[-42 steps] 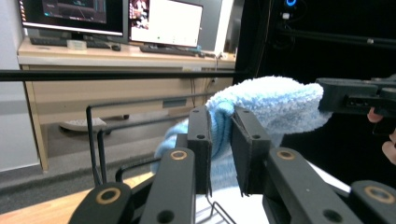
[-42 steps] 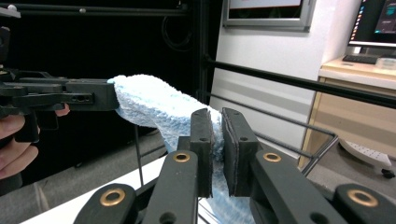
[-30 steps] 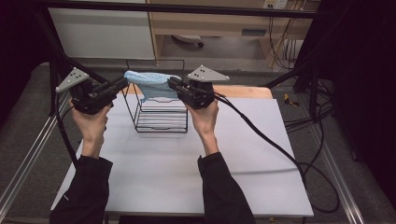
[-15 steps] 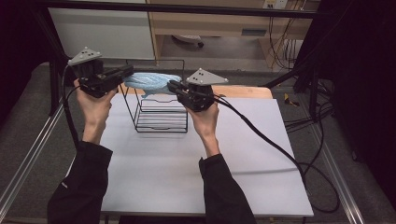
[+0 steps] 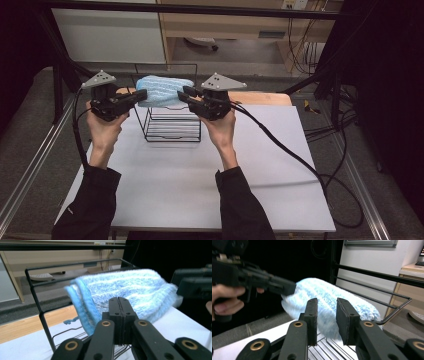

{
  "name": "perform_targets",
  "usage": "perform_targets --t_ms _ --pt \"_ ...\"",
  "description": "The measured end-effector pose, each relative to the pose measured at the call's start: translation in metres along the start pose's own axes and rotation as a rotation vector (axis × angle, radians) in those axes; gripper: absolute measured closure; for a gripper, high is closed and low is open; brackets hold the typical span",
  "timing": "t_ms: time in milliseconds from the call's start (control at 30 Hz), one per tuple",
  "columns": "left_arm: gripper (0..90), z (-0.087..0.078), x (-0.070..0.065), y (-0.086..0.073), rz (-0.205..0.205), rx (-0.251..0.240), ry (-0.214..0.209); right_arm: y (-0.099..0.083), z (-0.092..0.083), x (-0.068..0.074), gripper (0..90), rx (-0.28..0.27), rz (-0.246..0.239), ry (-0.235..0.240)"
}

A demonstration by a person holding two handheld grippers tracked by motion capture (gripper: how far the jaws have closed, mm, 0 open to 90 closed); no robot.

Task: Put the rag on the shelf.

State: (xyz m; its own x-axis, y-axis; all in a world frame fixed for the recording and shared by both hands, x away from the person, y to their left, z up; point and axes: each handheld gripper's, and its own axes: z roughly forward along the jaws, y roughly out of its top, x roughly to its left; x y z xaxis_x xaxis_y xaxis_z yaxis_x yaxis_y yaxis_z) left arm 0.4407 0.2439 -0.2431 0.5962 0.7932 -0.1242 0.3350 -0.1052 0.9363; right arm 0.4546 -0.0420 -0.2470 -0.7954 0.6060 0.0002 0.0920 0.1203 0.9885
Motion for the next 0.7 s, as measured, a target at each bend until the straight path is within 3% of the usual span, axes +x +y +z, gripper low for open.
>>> perform_targets --t_ms 133,267,467,700 --pt "89.3 0.003 0.000 -0.005 0.013 0.014 0.000 0.001 0.000 -0.001 79.3 0.005 0.026 0.014" --pt "89.3 0.005 0.002 -0.012 0.015 0.026 -0.001 -0.005 0.004 0.000 90.0 0.094 0.018 0.003" --pt "89.3 0.014 0.006 -0.022 0.010 0.047 0.006 -0.016 0.012 -0.005 90.0 0.161 0.051 -0.015" --pt "89.3 0.026 0.011 -0.027 -0.001 0.057 0.024 -0.031 0.017 -0.015 90.0 0.166 0.077 -0.049"
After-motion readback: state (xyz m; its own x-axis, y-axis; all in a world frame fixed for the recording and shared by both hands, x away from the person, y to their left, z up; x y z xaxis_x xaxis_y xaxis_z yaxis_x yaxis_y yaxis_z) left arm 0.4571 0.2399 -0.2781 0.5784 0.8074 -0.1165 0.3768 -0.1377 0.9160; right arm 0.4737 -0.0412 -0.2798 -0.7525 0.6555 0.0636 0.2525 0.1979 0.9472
